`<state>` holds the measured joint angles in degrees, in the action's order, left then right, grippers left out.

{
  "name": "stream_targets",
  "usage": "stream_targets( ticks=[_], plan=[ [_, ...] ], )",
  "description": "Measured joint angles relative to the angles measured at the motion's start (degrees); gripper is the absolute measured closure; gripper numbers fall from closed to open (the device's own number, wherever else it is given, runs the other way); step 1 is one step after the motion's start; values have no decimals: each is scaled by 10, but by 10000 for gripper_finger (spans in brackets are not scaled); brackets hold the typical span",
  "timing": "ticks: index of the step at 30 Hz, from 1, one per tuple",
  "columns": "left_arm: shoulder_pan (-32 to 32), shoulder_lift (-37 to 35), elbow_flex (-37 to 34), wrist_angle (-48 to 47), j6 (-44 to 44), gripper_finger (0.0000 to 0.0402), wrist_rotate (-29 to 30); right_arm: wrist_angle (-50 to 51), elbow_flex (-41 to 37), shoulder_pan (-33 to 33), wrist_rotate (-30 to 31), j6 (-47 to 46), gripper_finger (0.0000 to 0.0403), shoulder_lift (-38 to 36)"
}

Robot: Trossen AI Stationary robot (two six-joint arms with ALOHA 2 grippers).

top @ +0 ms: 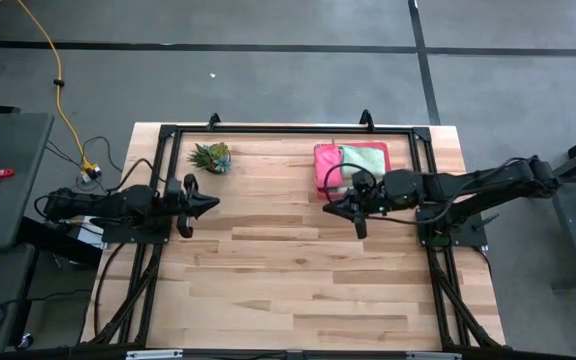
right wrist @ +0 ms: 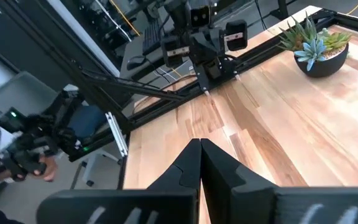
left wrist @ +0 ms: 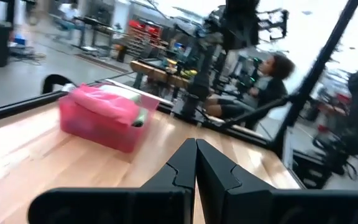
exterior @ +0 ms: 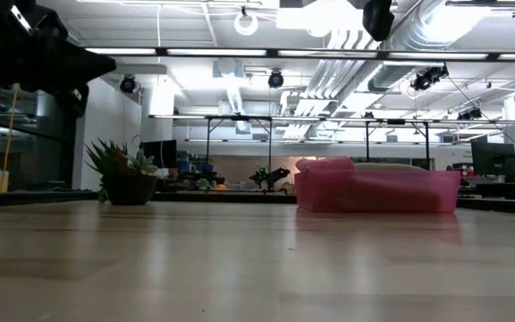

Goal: Fold microfiber towels
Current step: Return to Home Position

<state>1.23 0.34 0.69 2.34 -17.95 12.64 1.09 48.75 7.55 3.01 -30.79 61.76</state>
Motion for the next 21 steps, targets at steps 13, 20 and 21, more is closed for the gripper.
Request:
stream_targets(
  ticks=[13,20,21],
  plan=[
    [8,0,0,-19,12,401,-118,-149,-137,5,9,-53,403,-90],
    [7,1,0,-19,32,401,-118,-192,-262,-65,-20,-68,403,-193],
    [7,1,0,-19,32,401,-118,-191,-279,-82,-34,-68,403,-211]
  ],
)
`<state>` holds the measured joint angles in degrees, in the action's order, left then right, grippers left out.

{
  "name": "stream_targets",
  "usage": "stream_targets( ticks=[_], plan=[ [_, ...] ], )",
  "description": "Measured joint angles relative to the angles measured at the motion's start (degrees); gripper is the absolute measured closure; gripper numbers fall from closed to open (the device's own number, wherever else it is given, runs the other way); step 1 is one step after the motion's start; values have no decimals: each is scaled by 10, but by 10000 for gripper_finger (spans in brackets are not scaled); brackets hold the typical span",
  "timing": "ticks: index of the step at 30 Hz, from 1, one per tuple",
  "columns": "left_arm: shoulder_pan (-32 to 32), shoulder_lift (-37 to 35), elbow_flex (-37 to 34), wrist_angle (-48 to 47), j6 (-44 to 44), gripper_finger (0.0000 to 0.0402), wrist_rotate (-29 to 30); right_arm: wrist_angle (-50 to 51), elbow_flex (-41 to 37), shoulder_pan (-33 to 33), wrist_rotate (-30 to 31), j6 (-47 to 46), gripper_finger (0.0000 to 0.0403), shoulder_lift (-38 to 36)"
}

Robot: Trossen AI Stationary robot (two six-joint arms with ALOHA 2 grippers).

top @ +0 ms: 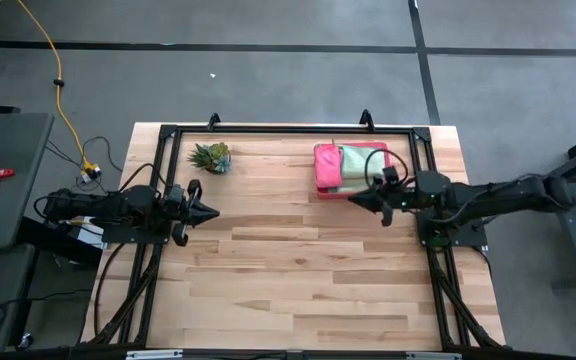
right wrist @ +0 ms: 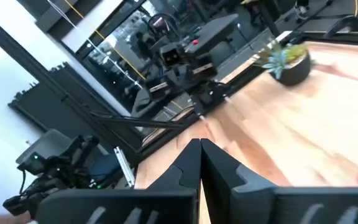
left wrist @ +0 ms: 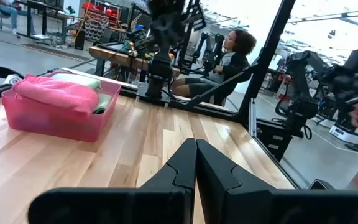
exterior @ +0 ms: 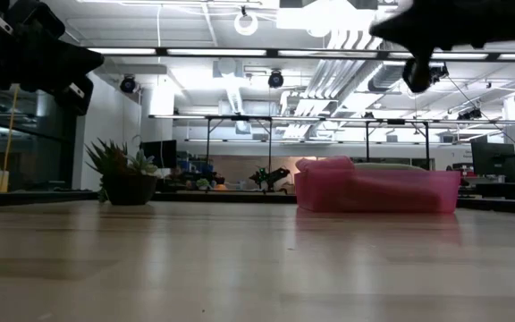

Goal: Fold microfiber towels
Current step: Return to Home Position

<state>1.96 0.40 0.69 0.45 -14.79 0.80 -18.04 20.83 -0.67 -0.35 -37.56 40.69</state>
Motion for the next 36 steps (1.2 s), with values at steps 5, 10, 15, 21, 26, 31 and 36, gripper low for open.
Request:
stream_targets(
  ticks=[5,10,15,21,26,31,36],
  plan=[
    [0,0,0,0,0,401,0,-2,-79,-74,-79,5,403,-103],
    [0,0,0,0,0,401,0,-2,-145,-81,-111,42,403,-220],
    [0,0,0,0,0,401,0,26,-177,-35,-66,95,403,-325],
    [0,0,0,0,0,401,0,180,-180,36,31,146,403,-406],
    [0,2,1,1,0,401,1,223,-180,72,112,183,403,-400],
    [0,4,1,2,0,401,3,221,-180,76,142,223,403,-400],
    [0,4,1,2,0,401,3,221,-180,76,138,233,403,-393]
  ],
)
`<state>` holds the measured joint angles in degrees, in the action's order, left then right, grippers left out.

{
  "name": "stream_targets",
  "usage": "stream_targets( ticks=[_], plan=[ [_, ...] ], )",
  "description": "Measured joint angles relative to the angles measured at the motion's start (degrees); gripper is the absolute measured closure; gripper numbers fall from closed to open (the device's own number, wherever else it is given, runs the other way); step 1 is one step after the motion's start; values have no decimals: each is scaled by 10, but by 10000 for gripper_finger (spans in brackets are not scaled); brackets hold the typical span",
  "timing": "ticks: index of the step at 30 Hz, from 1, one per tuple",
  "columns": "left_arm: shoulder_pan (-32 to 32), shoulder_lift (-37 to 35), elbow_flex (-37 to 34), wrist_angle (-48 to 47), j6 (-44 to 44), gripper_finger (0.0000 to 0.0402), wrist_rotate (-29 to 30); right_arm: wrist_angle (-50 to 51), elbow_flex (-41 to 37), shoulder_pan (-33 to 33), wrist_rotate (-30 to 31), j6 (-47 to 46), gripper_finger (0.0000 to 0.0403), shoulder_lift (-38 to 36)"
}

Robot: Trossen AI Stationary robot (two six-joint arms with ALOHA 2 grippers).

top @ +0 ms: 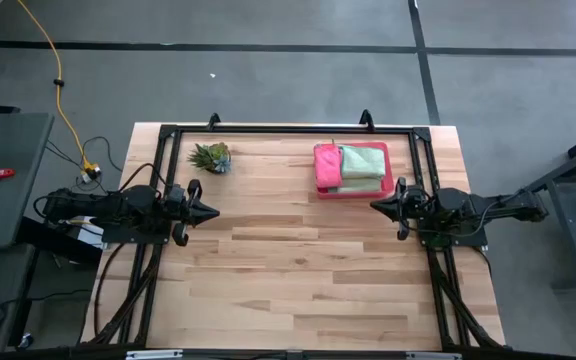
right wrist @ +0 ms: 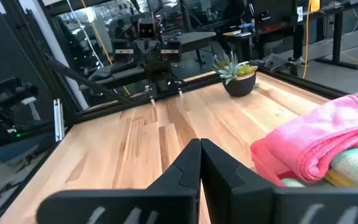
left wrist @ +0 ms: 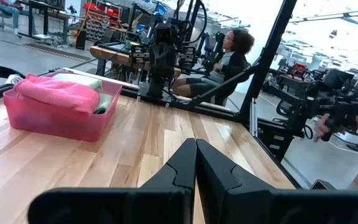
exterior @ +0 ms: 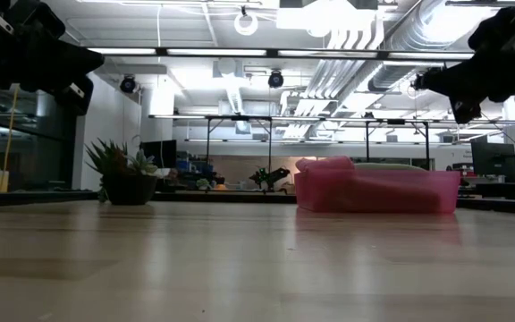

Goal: Fold microfiber towels
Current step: Return to Home Position

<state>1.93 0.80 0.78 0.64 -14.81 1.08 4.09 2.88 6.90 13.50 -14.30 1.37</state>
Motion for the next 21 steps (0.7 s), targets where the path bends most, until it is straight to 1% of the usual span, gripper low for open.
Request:
stream_targets(
  ticks=[4,21],
  plan=[
    [0,0,0,0,0,401,0,1,0,0,-7,-2,403,10],
    [0,0,0,0,0,401,0,1,0,0,-10,-2,403,9]
  ],
)
